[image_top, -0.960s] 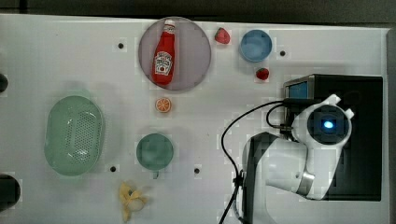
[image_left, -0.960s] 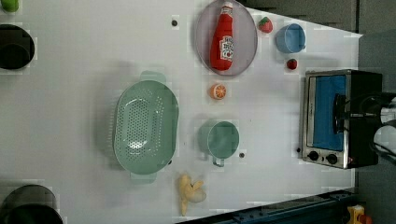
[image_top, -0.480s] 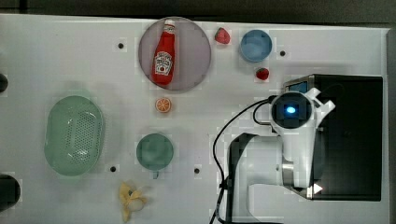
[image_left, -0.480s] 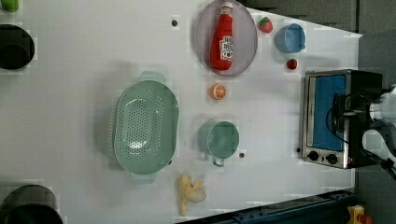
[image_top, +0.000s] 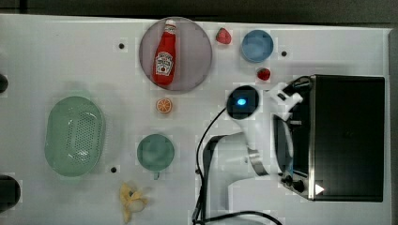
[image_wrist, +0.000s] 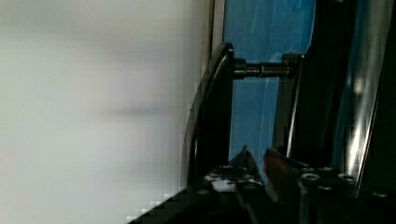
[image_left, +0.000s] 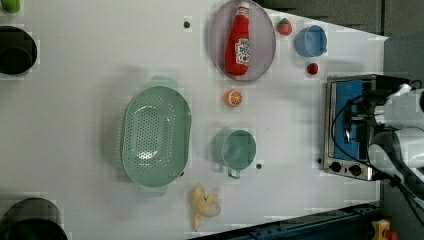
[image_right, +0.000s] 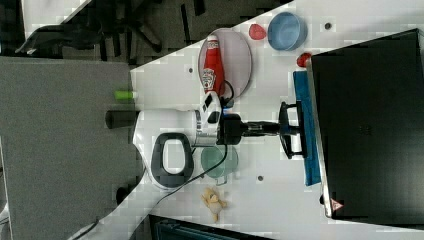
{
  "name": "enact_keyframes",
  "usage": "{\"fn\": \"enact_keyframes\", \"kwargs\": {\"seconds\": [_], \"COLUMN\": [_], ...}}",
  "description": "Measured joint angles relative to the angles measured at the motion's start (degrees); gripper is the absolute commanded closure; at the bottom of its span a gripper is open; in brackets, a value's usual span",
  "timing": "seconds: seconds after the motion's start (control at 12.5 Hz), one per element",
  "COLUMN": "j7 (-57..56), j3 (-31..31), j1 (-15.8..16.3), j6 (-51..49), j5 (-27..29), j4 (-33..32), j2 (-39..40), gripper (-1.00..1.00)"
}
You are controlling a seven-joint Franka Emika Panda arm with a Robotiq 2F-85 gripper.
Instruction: Flap open oven.
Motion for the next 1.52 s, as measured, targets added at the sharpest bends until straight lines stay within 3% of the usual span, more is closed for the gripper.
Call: {"fn": "enact_keyframes", "kwargs": {"seconds": [0.32, 0.96, 1.2, 1.36, 1.52], "j7": [10.1, 23.6, 27.7, 28.0, 28.2], "j3": [2.3, 6.0, 6.0, 5.9, 5.8], "j1": [3.9, 10.8, 12.1, 11.6, 10.9], "j6": [-3.2, -2.7, -2.3, -1.7, -0.8], "j5": [-6.3, -8.7, -8.4, -5.1, 2.9], "j4": [0.4, 2.6, 2.7, 2.8, 3.1], "j2": [4.1, 19.1, 21.4, 20.7, 18.7], "gripper": [0.65, 0.65, 0.65, 0.65, 0.65]}}
